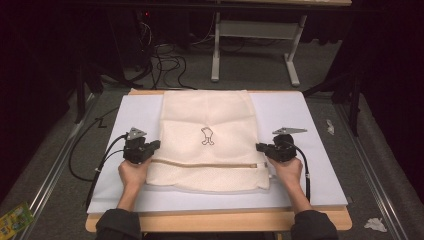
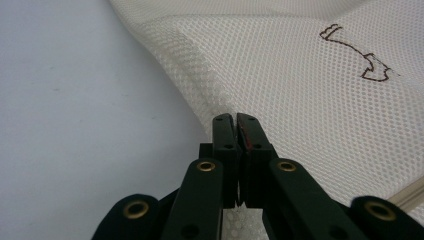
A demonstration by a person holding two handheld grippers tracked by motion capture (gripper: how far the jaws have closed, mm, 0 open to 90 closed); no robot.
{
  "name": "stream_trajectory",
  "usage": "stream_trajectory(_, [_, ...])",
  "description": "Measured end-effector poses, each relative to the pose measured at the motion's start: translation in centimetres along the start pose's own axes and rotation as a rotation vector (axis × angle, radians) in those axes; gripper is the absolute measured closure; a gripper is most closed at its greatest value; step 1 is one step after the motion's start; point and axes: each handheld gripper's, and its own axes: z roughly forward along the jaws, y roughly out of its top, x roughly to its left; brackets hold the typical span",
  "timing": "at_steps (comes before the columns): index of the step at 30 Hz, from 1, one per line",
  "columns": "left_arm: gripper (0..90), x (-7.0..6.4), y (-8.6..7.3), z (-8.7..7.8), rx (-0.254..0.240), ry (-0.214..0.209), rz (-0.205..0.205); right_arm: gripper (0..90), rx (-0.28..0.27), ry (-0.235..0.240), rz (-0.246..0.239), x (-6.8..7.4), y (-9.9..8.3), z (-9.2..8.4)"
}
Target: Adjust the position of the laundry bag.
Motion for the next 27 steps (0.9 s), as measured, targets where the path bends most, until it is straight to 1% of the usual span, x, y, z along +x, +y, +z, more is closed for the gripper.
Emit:
stream_trajectory(1, [88.1,0.0,0.0,0.0,0.0,0.0,0.0,88.8,0.0,0.0,0.0,0.0,0.0,0.0])
stream_trajectory(3, [88.1,-0.6,0.1,0.1,-0.011,-0.009,0.008,88.8,-0.005,-0.012,-0.007,-0.4,-0.2,-0.7])
stream_trajectory(7, [88.1,-0.9,0.1,0.4,-0.008,-0.021,0.013,88.8,-0.009,-0.015,0.009,-0.9,-0.4,-1.2])
stream_trajectory(8, [88.1,-1.1,0.1,0.5,-0.008,-0.032,0.009,88.8,-0.012,-0.014,0.012,-1.1,-0.5,-1.5])
stream_trajectory(12, [88.1,-1.3,0.1,0.6,-0.007,-0.036,0.016,88.8,-0.016,-0.018,0.002,-1.2,-0.6,-1.8])
stream_trajectory(13, [88.1,-1.4,0.1,0.6,-0.013,-0.036,0.013,88.8,-0.016,-0.022,0.002,-1.3,-0.7,-2.0])
stream_trajectory(15, [88.1,-1.5,0.2,0.6,-0.023,-0.049,0.013,88.8,-0.013,-0.026,0.006,-1.4,-0.8,-2.1])
stream_trajectory(19, [88.1,-1.9,0.2,0.9,-0.023,-0.054,0.012,88.8,-0.01,-0.031,0.014,-1.8,-1.0,-2.3])
stream_trajectory(23, [88.1,-2.2,0.3,1.2,-0.017,-0.058,0.022,88.7,-0.009,-0.037,0.022,-2.0,-1.2,-2.5])
stream_trajectory(25, [88.0,-2.5,0.4,1.5,-0.015,-0.057,0.023,88.7,-0.016,-0.039,0.023,-2.4,-1.4,-2.9])
stream_trajectory(26, [88.0,-2.7,0.4,1.6,-0.016,-0.057,0.021,88.7,-0.017,-0.039,0.031,-2.6,-1.5,-3.0])
stream_trajectory(27, [88.0,-2.9,0.4,1.8,-0.011,-0.058,0.03,88.7,-0.017,-0.041,0.039,-2.7,-1.6,-3.0])
